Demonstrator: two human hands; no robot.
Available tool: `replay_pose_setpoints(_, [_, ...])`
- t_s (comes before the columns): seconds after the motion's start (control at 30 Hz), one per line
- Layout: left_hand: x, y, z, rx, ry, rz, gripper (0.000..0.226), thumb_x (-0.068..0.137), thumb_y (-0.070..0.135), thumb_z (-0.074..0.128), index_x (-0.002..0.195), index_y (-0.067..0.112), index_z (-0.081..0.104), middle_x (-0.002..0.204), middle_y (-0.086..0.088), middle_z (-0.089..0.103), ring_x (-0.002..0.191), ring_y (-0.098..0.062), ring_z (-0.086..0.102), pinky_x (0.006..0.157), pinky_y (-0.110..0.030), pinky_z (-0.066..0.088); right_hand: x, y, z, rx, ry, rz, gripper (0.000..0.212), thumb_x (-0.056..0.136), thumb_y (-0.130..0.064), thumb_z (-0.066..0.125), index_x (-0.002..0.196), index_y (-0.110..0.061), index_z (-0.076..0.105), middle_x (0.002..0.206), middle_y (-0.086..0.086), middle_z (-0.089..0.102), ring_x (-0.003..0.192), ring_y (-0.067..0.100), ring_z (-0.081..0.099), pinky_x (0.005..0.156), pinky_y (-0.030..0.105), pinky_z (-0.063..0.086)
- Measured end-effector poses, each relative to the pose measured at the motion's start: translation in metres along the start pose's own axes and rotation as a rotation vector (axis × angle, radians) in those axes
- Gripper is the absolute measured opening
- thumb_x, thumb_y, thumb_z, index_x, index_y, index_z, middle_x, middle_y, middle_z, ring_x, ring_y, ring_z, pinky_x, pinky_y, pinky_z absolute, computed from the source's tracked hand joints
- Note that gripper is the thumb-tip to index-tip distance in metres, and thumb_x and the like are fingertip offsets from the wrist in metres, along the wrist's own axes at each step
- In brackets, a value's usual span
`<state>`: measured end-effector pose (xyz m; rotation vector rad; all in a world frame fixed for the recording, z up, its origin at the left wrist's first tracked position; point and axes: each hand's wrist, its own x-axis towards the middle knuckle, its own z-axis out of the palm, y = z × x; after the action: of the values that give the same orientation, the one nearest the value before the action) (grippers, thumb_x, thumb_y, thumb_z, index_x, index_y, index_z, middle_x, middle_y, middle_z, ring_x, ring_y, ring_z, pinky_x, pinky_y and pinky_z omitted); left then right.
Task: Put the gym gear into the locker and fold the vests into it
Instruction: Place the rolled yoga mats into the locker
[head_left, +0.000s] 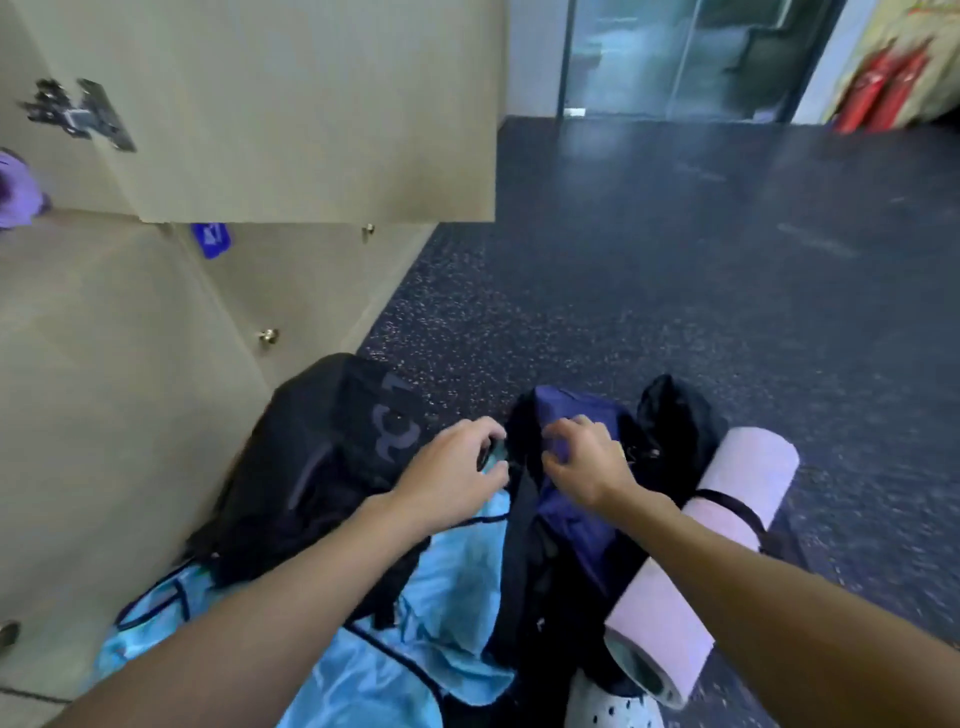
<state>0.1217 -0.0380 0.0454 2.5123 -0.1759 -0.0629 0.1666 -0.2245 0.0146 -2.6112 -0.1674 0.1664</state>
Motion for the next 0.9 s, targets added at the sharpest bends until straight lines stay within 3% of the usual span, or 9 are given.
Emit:
replay_pose_setpoints(0.1, [0.009,0.016,0.063,-0.064,-0.117,-0.018,0.039,0.083,0.037,0.068,0.118,0.022,0.062,0.108,-0.001,0.064,0.105,-0.021,0.061,0.094,-0.036,0.047,-0.026,0.061,0.001,-0.061,0.092,0.185,0.039,0.088,-0.035,0.060,0.126,-0.024,0.059,0.127,0.007,0.054,0.125,0.031,0.046,0.098,0.042,0.040])
replay_pose_setpoints(0.23, [0.009,0.035,0.139,-0.098,-0.264,-0.064,0.069,0.063,0.072,0.061,0.118,0.031,0.059,0.105,0.010,0.061,0.096,-0.015,0.060,0.090,-0.035,0.051,-0.062,0.133,0.005,-0.070,0.192,0.482,0.063,0.084,-0.050,0.064,0.137,-0.025,0.042,0.140,0.008,0.039,0.133,0.032,0.032,0.104,0.048,0.032])
replay_pose_setpoints(0.37, [0.005,0.057,0.187,-0.139,-0.463,-0.091,0.091,0.055,0.080,0.059,0.135,0.042,0.043,0.119,0.009,0.058,0.111,-0.013,0.058,0.099,-0.038,0.048,-0.066,0.162,0.007,0.125,0.235,0.647,0.090,0.073,-0.053,0.077,0.143,-0.026,0.027,0.148,0.012,0.021,0.134,0.042,0.028,0.101,0.054,0.038])
replay_pose_setpoints(0.43, [0.007,0.065,0.198,-0.171,-0.510,-0.119,0.097,0.054,0.077,0.065,0.142,0.046,0.035,0.120,0.007,0.059,0.112,-0.013,0.059,0.099,-0.037,0.049,-0.062,0.169,0.008,0.243,0.252,0.684,0.100,0.072,-0.047,0.081,0.148,-0.024,0.020,0.150,0.017,0.018,0.132,0.046,0.032,0.103,0.052,0.038])
replay_pose_setpoints(0.6, [0.012,0.075,0.207,-0.322,-0.414,-0.146,0.086,0.065,0.042,0.077,0.143,0.038,0.040,0.081,0.009,0.070,0.078,-0.007,0.067,0.081,-0.033,0.058,-0.061,0.175,0.011,0.417,0.291,0.667,0.105,0.074,-0.036,0.081,0.152,-0.022,0.014,0.150,0.019,0.023,0.128,0.044,0.041,0.106,0.046,0.040])
replay_pose_setpoints(0.7, [0.013,0.078,0.202,-0.451,-0.350,-0.224,0.079,0.075,0.024,0.077,0.144,0.034,0.040,0.096,0.004,0.069,0.084,-0.009,0.065,0.081,-0.029,0.056,-0.066,0.168,0.010,0.562,0.292,0.697,0.107,0.073,-0.028,0.083,0.153,-0.024,0.012,0.147,0.019,0.028,0.128,0.038,0.043,0.102,0.040,0.041])
replay_pose_setpoints(0.77, [0.009,0.079,0.198,-0.541,-0.332,-0.297,0.076,0.079,0.018,0.076,0.144,0.034,0.040,0.116,0.001,0.060,0.099,-0.014,0.064,0.087,-0.035,0.057,-0.071,0.163,0.009,0.611,0.267,0.688,0.109,0.072,-0.026,0.083,0.154,-0.022,0.011,0.144,0.018,0.037,0.129,0.035,0.044,0.101,0.039,0.041])
replay_pose_setpoints(0.83, [0.003,0.076,0.196,-0.622,-0.354,-0.332,0.076,0.083,0.012,0.074,0.148,0.029,0.039,0.122,-0.002,0.061,0.103,-0.018,0.066,0.088,-0.040,0.058,-0.077,0.159,0.010,0.652,0.241,0.661,0.110,0.071,-0.025,0.084,0.154,-0.022,0.012,0.142,0.014,0.043,0.128,0.032,0.047,0.100,0.037,0.043])
replay_pose_setpoints(0.9, [-0.004,0.072,0.193,-0.630,-0.337,-0.317,0.071,0.085,0.006,0.070,0.147,0.023,0.041,0.119,0.000,0.066,0.098,-0.012,0.067,0.082,-0.029,0.057,-0.082,0.154,0.010,0.739,0.237,0.614,0.111,0.067,-0.022,0.086,0.153,-0.026,0.015,0.143,0.009,0.043,0.124,0.029,0.050,0.098,0.037,0.047])
